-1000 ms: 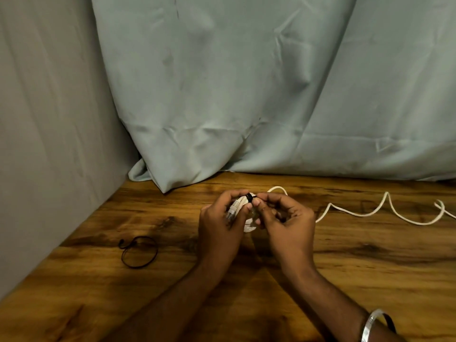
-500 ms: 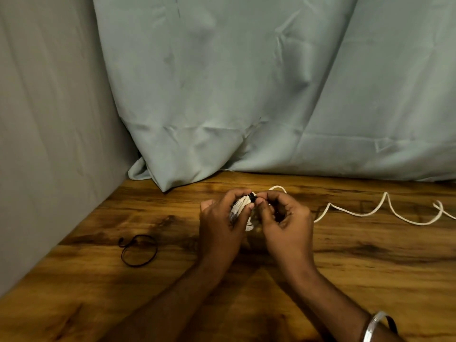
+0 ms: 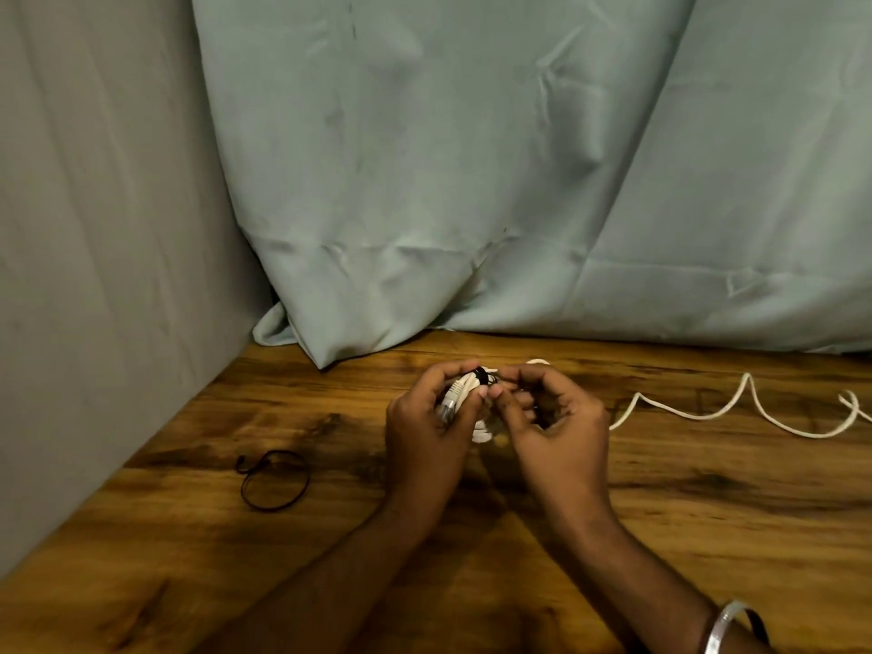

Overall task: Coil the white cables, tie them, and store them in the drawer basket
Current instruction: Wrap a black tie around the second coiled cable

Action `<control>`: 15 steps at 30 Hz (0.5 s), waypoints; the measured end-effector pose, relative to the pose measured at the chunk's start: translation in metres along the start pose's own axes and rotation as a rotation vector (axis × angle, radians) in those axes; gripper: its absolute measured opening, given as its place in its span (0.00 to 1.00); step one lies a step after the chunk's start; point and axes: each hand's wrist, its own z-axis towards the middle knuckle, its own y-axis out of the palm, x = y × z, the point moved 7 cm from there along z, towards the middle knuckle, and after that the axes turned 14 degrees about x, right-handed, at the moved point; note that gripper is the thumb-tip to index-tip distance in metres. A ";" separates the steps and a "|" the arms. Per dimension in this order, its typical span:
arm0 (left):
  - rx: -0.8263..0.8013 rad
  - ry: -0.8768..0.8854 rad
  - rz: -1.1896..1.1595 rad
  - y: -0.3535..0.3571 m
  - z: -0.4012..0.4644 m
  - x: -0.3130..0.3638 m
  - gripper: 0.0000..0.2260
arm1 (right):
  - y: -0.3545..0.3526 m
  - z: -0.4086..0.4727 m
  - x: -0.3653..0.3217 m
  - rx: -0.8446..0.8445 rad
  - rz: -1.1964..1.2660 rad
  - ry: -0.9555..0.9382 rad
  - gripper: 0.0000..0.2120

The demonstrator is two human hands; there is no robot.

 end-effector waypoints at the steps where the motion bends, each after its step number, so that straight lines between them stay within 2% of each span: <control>1: 0.004 -0.004 -0.012 -0.001 0.000 0.000 0.12 | -0.001 0.000 0.000 0.002 -0.019 -0.007 0.12; 6: -0.005 -0.013 -0.020 0.001 -0.001 0.001 0.12 | -0.002 0.001 -0.007 0.016 -0.068 -0.087 0.14; 15: -0.030 -0.009 -0.022 0.004 -0.003 0.002 0.12 | -0.006 0.002 -0.010 0.048 -0.201 -0.261 0.03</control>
